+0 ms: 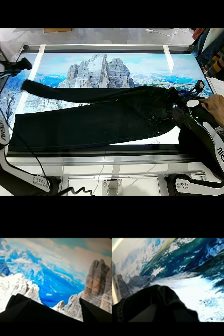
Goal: Fold the clothes and pants, and hang the long-sleeved shirts on hangers.
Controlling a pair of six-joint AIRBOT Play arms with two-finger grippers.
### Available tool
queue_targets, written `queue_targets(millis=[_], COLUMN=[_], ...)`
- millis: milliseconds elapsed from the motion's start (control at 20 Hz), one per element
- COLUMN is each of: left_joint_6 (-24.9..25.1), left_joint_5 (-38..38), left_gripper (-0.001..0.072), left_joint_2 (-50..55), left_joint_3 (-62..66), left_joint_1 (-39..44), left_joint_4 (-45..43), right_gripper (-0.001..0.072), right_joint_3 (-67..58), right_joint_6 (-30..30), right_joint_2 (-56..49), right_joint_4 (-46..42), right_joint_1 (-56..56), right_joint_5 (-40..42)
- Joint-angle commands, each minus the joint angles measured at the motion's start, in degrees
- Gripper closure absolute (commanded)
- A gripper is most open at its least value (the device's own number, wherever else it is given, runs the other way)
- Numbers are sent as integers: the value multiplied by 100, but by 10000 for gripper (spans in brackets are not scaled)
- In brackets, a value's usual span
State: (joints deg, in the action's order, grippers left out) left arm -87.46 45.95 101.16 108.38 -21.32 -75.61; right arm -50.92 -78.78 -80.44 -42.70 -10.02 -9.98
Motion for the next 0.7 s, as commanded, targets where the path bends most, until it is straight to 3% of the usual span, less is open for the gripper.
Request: queue_targets(millis=[0,100,250,350,500,650], left_joint_6=[-391,-389,-385,-385,-387,-387], left_joint_5=[1331,2247,3355,3689,3504,2293], left_gripper=[6,93,100,102,101,101], left_joint_2=[-437,-704,-990,-1032,-1027,-1027], left_joint_3=[0,-4,-66,-293,-1143,-2291], left_joint_1=[-498,-741,-966,-1102,-1121,-1073], left_joint_4=[-190,-699,-1604,-1405,-820,466], right_gripper=[275,233,233,231,230,231], right_joint_3=[-2,-4,-4,-4,-4,-4], right_joint_6=[44,44,44,44,44,44], right_joint_2=[-4,-2,-2,-2,-2,-4], right_joint_4=[-778,-1060,-1176,-1178,-1178,-1178], right_joint_1=[7,7,7,7,7,7], right_joint_5=[-107,-181,-317,-479,-756,-833])
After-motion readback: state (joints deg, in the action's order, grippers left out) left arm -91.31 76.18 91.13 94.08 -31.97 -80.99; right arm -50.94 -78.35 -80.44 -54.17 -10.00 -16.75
